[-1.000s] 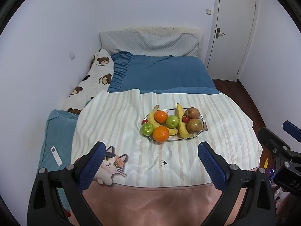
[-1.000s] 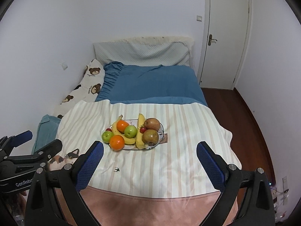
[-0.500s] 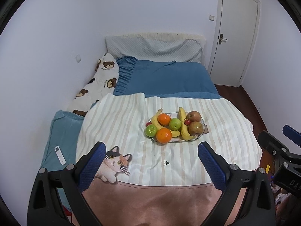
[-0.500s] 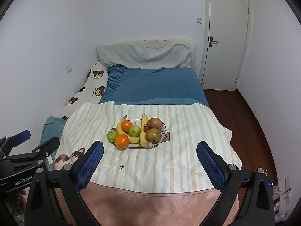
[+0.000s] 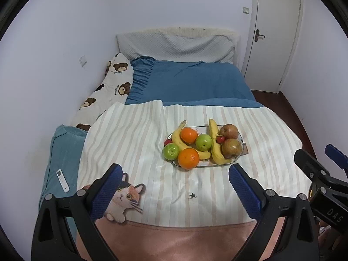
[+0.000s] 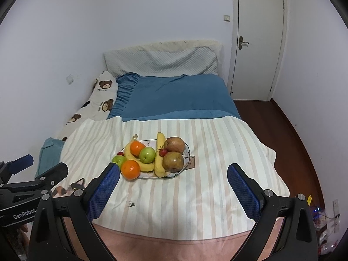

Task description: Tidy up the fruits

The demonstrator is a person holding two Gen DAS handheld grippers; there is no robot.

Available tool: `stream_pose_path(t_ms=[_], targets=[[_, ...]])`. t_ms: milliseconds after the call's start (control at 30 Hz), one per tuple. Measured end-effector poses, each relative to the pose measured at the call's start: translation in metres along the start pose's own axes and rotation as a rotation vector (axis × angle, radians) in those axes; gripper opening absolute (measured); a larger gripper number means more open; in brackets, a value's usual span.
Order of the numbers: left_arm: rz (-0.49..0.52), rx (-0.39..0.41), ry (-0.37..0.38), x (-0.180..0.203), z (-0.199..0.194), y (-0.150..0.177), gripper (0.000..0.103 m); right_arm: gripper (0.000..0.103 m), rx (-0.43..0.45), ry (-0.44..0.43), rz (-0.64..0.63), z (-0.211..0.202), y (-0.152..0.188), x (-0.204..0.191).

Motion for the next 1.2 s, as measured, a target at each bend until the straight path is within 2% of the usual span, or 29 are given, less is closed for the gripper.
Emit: stream_pose_path(t_ms=[500, 800, 1200], targets=[[-0.005, -0.038, -0.015, -0.004, 0.064, -0.011, 0.100, 0.102, -0.070, 0.039, -0.007, 0.085, -0.004, 0.000], [-0.012, -0.050, -0.011, -0.004, 0.073, -0.010, 0.100, 0.102, -0.084, 0.060, -0.001, 0.100, -0.003, 0.005], [-0.015, -0.050, -0.009, -0.003, 0.076, -0.009, 0.100, 0.102, -0.078, 0.066, -0.008, 0.098, -0.002, 0.004]])
Point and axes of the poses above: each gripper's, at about its wrist camera, not at the fingertips, and z roughly the way its jaws point, x to its right, y to its underside, the point moved 1 cm from there along z, roughly the way its jaws point, and after that the axes turned 10 degrees about z, right-handed, at the moved point
